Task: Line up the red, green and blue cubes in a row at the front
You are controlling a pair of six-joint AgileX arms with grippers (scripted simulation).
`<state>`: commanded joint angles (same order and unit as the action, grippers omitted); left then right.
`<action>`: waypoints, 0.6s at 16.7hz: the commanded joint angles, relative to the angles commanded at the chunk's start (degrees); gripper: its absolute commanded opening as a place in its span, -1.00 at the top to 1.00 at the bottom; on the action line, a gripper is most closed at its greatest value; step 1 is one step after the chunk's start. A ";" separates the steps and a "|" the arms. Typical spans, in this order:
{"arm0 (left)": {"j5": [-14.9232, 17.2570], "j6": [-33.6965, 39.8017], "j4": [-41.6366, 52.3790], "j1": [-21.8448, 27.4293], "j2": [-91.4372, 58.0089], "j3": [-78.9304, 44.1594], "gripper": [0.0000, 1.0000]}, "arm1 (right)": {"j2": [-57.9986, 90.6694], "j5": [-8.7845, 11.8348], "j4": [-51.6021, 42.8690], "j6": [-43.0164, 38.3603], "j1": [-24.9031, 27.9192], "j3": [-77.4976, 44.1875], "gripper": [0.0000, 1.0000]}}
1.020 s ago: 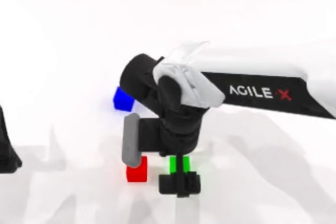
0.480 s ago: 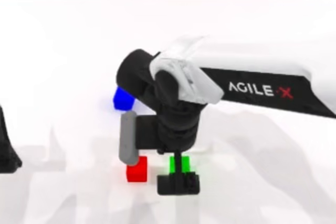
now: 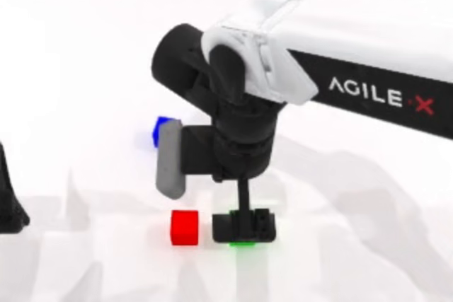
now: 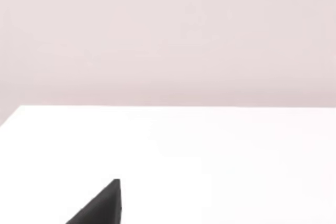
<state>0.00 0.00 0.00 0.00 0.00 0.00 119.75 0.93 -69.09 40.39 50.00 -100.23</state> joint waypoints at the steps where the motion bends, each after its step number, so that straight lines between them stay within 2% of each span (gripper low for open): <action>1: 0.00 0.00 0.00 0.00 0.00 0.00 -1.00 | 0.00 0.00 0.00 0.00 0.00 0.00 -1.00; 6: -0.07 0.39 2.46 0.76 -3.50 -3.44 -1.00 | -2.96 0.44 2.62 -1.08 -1.60 2.78 -1.00; 10: 0.05 1.69 10.58 3.62 -16.61 -16.07 -1.00 | -14.40 1.59 10.39 -4.61 -6.92 11.55 -1.00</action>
<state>0.05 1.69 10.58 3.62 -16.61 -16.07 105.35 2.52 -58.70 35.78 43.08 -88.68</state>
